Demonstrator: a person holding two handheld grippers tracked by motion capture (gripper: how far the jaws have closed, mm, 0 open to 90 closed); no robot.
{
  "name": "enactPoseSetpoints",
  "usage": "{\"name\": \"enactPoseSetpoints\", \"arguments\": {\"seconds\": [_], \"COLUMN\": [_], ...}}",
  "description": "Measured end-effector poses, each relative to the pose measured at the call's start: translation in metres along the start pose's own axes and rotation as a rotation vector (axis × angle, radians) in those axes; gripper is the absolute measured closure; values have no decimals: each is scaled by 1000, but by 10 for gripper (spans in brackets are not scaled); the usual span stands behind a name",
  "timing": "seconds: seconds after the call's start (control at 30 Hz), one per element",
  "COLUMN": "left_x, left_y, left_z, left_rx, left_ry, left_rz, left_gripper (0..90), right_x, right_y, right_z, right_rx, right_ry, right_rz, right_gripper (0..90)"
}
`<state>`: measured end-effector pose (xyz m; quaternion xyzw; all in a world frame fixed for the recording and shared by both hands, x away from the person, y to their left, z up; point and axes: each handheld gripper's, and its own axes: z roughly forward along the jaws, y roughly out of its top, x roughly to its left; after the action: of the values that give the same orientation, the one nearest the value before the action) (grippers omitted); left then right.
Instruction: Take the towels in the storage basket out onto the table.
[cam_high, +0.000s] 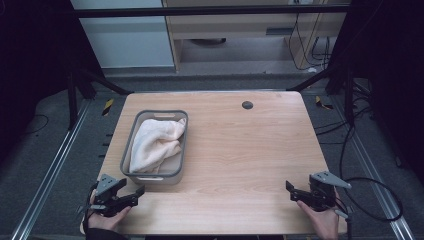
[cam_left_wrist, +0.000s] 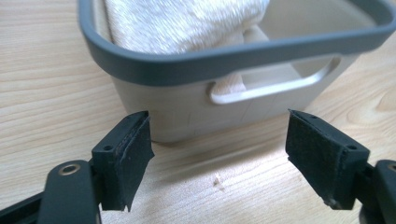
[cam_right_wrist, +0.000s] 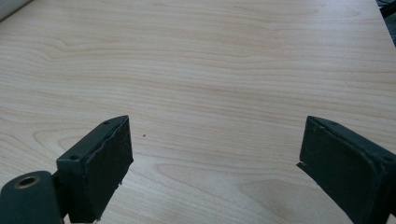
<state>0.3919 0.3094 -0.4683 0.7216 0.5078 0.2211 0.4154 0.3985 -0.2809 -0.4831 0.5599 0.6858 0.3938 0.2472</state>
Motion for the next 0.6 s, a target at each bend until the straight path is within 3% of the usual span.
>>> {"name": "enactPoseSetpoints", "arguments": {"seconds": [0.2,0.3,0.6], "left_x": [2,5,7], "left_y": [7,10,24], "left_z": [-6,-12,-18], "left_rx": [-32,-65,-92], "left_ry": [8,2,-3], "left_rz": [-15,-38,-40], "left_gripper": [229,230,232], "right_x": [1,3,5], "right_y": [-1,-2,-4], "right_z": [0,0,-1], "right_rx": [-1,-4,-14], "right_ry": [5,-8,-4], "right_rz": [-9,-48,-73], "right_gripper": [100,100,100]}}
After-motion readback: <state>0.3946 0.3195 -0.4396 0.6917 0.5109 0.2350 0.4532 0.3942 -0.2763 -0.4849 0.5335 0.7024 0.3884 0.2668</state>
